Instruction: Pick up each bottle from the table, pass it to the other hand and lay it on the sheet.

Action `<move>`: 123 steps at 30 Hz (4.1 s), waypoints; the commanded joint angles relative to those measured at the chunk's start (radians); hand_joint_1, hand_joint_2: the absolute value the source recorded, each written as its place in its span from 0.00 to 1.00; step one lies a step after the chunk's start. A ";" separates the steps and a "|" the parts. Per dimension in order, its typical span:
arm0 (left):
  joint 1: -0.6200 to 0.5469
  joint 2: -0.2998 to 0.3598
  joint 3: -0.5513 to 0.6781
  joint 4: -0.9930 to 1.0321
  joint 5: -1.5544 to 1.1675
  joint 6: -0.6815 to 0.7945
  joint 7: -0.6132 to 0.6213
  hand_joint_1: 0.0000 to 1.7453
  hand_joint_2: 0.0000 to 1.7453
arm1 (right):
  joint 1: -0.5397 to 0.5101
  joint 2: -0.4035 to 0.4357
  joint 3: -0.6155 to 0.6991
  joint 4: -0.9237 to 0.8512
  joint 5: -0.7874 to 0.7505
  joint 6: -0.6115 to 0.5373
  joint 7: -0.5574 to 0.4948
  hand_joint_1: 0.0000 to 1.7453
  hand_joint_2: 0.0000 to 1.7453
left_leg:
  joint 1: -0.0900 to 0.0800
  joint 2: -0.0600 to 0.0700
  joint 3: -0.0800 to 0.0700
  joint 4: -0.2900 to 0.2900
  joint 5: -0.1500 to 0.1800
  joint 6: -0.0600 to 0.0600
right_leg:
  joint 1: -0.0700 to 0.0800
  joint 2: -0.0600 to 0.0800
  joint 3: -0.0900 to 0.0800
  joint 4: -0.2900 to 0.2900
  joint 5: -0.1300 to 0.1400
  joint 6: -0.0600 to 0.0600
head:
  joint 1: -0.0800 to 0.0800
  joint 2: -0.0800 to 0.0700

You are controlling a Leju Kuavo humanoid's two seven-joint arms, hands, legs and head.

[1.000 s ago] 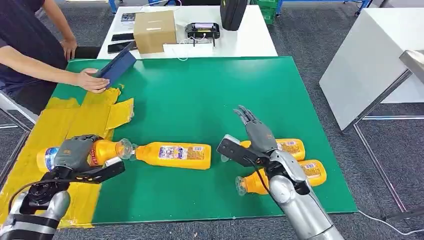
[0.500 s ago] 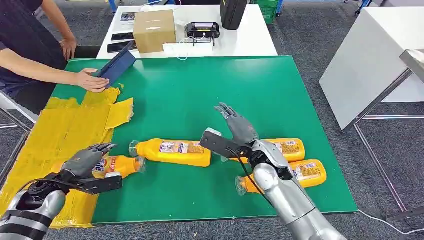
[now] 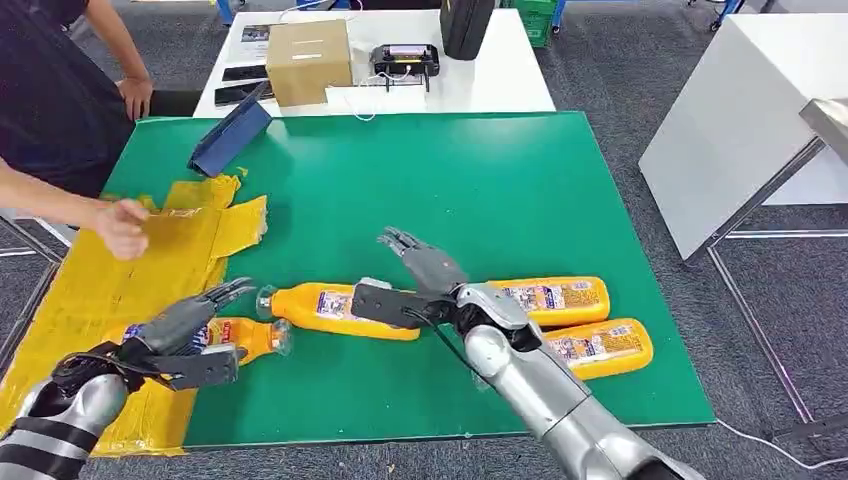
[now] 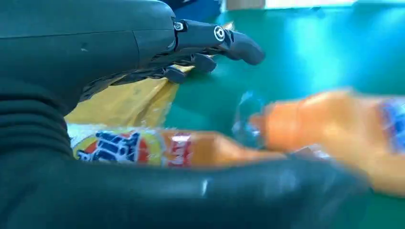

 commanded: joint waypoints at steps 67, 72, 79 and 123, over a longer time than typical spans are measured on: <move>0.252 -0.511 0.312 -0.529 0.842 -0.034 0.092 0.00 1.00 | 0.327 0.056 -0.282 -0.399 -0.422 -0.390 -0.282 1.00 1.00 | 0.000 -0.007 -0.004 0.000 -0.001 0.000 | 0.000 -0.003 -0.002 0.000 -0.001 -0.001 | 0.000 0.000; 0.239 -0.481 0.240 -0.507 0.900 -0.084 0.125 0.00 1.00 | 0.320 0.010 -0.188 -0.497 -0.361 -0.374 -0.287 1.00 1.00 | 0.000 -0.010 -0.002 0.001 -0.001 -0.001 | 0.000 -0.004 -0.001 0.001 -0.003 -0.002 | 0.000 0.000; 0.237 -0.473 0.211 -0.513 0.892 -0.095 0.133 0.00 1.00 | 0.291 0.014 -0.128 -0.483 -0.326 -0.319 -0.252 1.00 1.00 | 0.000 -0.006 0.000 0.001 -0.001 -0.001 | 0.000 0.001 0.000 0.000 -0.001 -0.001 | 0.000 0.000; 0.245 -0.466 0.173 -0.471 1.019 -0.177 0.146 1.00 1.00 | 0.103 -0.017 0.323 -0.316 -0.108 -0.042 -0.178 1.00 1.00 | 0.000 -0.007 0.000 -0.001 0.000 -0.001 | 0.000 0.000 0.001 -0.001 -0.001 -0.001 | 0.000 0.000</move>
